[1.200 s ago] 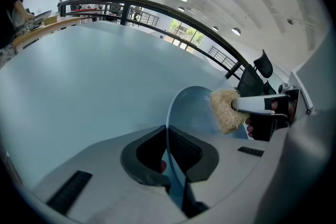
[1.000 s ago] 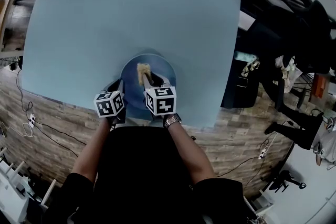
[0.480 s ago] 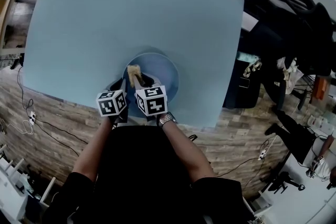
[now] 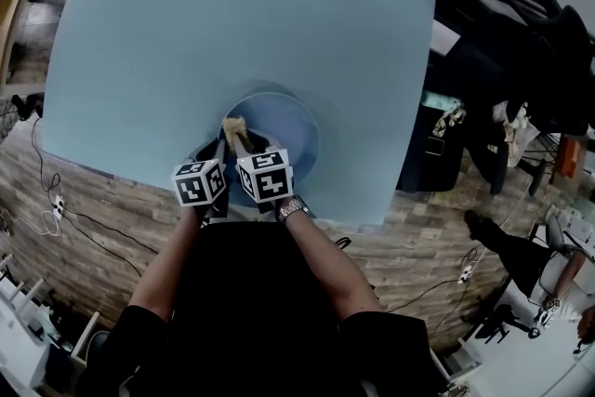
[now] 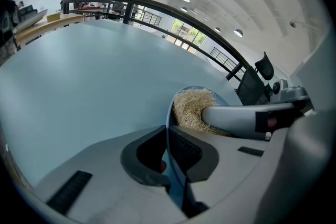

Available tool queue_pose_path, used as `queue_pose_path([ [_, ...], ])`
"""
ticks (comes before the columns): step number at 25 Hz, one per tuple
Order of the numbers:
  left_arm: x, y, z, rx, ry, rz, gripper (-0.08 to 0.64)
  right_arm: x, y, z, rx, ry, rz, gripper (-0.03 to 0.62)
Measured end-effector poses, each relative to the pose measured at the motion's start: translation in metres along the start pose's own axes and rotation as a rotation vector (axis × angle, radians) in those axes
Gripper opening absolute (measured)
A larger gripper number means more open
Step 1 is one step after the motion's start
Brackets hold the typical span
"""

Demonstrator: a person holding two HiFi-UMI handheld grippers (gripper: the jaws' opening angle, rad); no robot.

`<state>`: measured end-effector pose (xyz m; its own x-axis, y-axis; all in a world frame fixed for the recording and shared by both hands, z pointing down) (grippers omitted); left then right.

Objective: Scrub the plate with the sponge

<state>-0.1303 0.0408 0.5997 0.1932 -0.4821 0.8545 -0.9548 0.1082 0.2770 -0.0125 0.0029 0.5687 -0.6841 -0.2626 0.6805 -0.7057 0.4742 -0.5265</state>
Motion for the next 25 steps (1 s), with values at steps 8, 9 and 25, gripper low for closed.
queue_pose_path([
  [8, -0.001, 0.001, 0.000, 0.005, -0.002, 0.002, 0.011, 0.000, -0.002, 0.000, -0.014, 0.002, -0.010, 0.072],
  [9, -0.001, 0.001, 0.000, 0.007, -0.002, 0.002, 0.011, -0.001, -0.003, 0.000, -0.012, 0.002, -0.011, 0.072],
  [25, -0.002, 0.000, 0.001, 0.023, -0.006, -0.001, 0.011, -0.015, -0.024, 0.004, 0.024, -0.031, -0.061, 0.072],
])
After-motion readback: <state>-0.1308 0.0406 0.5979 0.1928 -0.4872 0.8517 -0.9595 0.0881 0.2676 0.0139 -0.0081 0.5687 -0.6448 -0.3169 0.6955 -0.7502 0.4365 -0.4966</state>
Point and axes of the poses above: the fingertips, and each gripper's own axes: x forward along the fingers, y to its left, z out of its top, the point moved 7 cm from there along -x, backward along the fingers, and after that the axes turned 8 degrees about z, right-handed, at the moved point
